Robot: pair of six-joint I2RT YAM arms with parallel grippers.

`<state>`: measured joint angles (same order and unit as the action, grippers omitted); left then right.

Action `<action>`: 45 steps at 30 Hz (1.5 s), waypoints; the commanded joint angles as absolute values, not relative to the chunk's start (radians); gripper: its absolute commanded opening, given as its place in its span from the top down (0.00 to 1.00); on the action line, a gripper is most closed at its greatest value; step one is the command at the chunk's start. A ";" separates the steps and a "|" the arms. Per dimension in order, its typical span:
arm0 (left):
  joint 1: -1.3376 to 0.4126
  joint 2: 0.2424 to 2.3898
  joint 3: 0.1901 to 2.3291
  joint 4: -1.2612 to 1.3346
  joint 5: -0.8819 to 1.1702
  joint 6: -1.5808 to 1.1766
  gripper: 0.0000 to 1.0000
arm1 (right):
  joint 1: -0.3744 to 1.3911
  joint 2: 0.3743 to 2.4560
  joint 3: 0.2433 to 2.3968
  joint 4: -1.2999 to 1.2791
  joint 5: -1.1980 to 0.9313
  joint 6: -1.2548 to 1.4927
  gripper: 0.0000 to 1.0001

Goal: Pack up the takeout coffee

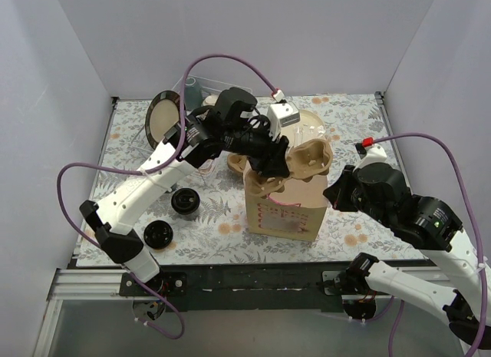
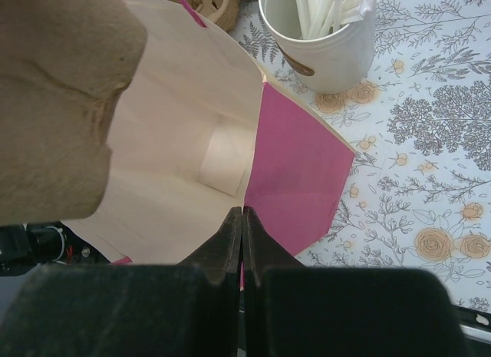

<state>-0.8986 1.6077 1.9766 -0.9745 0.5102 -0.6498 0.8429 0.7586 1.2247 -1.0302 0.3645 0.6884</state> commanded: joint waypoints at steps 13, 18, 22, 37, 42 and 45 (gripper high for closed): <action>-0.950 1.597 1.931 -0.899 0.370 -0.526 1.00 | 0.847 0.712 1.195 -0.888 0.293 0.513 0.99; -0.965 1.566 1.873 -0.862 0.379 -0.443 1.00 | 0.847 0.721 1.198 -0.871 0.256 0.456 0.99; -0.968 1.551 1.847 -0.859 0.353 -0.385 1.00 | 0.847 0.713 1.196 -0.853 0.227 0.422 0.99; -0.966 1.512 1.773 -0.716 0.313 -0.244 1.00 | 0.847 0.676 1.169 -0.873 0.232 0.413 0.99; -0.966 1.516 1.769 -0.710 0.366 -0.241 1.00 | 0.847 0.670 1.172 -0.867 0.204 0.387 0.99; -0.966 1.499 1.761 -0.664 0.403 -0.268 1.00 | 0.847 0.673 1.161 -0.835 0.131 0.348 0.99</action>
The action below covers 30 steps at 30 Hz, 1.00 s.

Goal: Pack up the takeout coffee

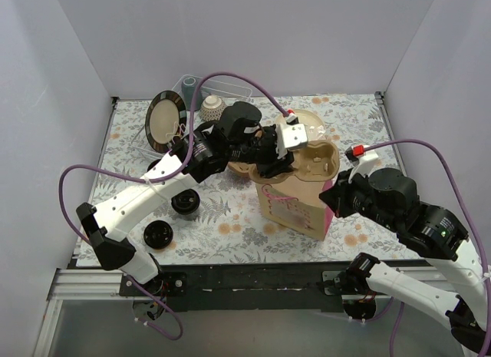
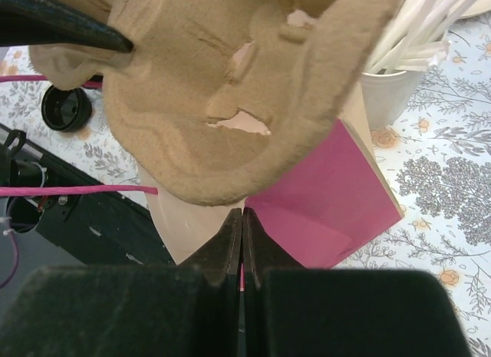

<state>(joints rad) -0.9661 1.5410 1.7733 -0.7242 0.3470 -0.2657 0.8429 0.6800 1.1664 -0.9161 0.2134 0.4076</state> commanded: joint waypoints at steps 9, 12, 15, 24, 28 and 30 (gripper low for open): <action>-0.966 1.464 1.824 -0.782 0.446 -0.314 1.00 | 0.847 0.658 1.141 -0.686 -0.078 0.264 0.99; -0.968 1.419 1.790 -0.798 0.416 -0.321 1.00 | 0.848 0.650 1.094 -0.634 -0.118 0.227 0.99; -0.966 1.390 1.752 -0.808 0.385 -0.316 1.00 | 0.847 0.624 1.017 -0.545 -0.150 0.193 0.99; -0.966 1.339 1.710 -0.841 0.357 -0.304 1.00 | 0.848 0.612 0.931 -0.417 -0.250 0.087 0.99; -0.968 1.339 1.680 -0.804 0.370 -0.285 1.00 | 0.848 0.606 0.933 -0.442 -0.249 0.083 0.96; -0.966 1.351 1.677 -0.799 0.365 -0.269 1.00 | 0.847 0.597 0.946 -0.480 -0.197 0.098 0.84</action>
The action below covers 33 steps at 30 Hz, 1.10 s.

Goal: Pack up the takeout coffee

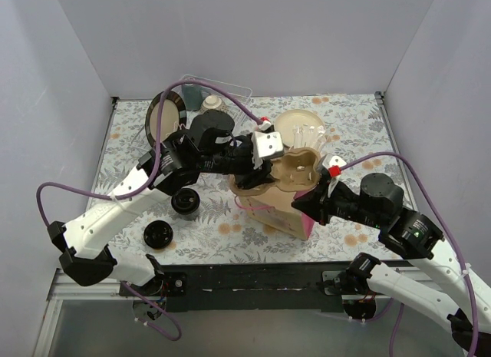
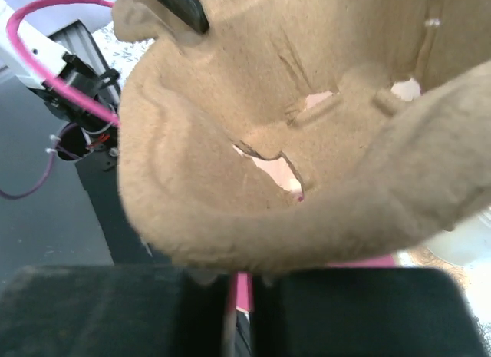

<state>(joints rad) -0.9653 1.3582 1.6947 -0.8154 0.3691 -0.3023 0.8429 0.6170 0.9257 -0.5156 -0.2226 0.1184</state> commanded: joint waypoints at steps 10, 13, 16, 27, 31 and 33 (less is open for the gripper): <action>-0.968 1.397 1.681 -0.779 0.357 -0.200 1.00 | 0.847 0.569 1.072 -0.637 0.034 0.227 0.54; -0.968 1.410 1.683 -0.782 0.360 -0.172 1.00 | 0.847 0.535 1.075 -0.641 0.038 0.313 0.55; -0.966 1.413 1.683 -0.782 0.357 -0.150 1.00 | 0.847 0.482 1.062 -0.634 0.040 0.398 0.56; -0.965 1.428 1.677 -0.796 0.350 -0.098 1.00 | 0.847 0.511 1.219 -0.947 0.432 0.849 0.52; -0.960 1.419 1.674 -0.818 0.353 -0.078 1.00 | 0.847 0.644 1.348 -1.164 0.531 1.043 0.52; -0.959 1.417 1.671 -0.819 0.357 -0.075 1.00 | 0.847 0.696 1.368 -1.143 0.532 1.055 0.52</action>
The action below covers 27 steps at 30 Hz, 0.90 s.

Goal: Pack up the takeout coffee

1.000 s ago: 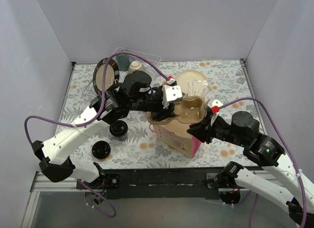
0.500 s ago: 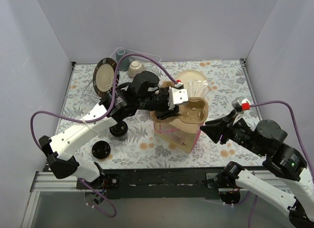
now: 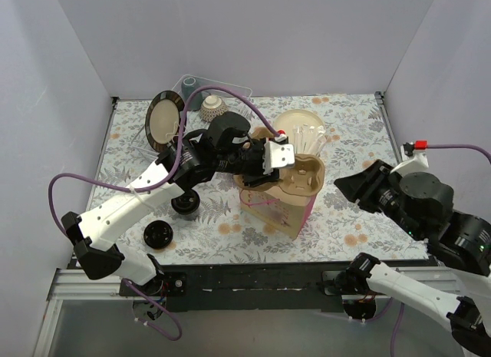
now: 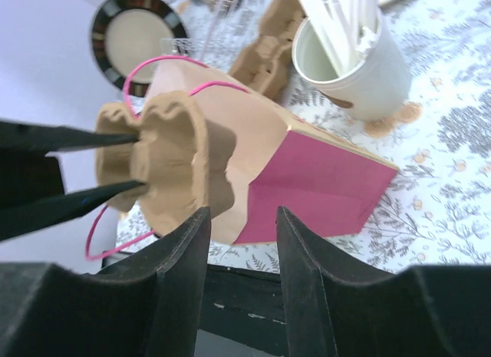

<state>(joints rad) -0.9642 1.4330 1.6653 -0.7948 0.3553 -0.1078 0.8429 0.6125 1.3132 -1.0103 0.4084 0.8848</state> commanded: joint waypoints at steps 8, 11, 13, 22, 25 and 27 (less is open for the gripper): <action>-0.959 1.420 1.644 -0.821 0.382 -0.048 1.00 | 0.847 0.857 1.430 -1.089 0.520 1.103 0.52; -0.959 1.416 1.632 -0.818 0.385 -0.041 1.00 | 0.847 0.876 1.427 -1.078 0.534 1.167 0.53; -0.959 1.413 1.628 -0.818 0.390 -0.041 1.00 | 0.847 0.884 1.413 -1.083 0.546 1.212 0.54; -0.960 1.377 1.588 -0.815 0.370 -0.035 1.00 | 0.847 0.831 1.374 -1.088 0.640 1.312 0.58; -0.959 1.379 1.591 -0.802 0.362 -0.028 1.00 | 0.847 0.831 1.359 -1.074 0.640 1.305 0.57; -0.959 1.384 1.594 -0.795 0.360 -0.023 1.00 | 0.847 0.848 1.345 -1.048 0.620 1.284 0.57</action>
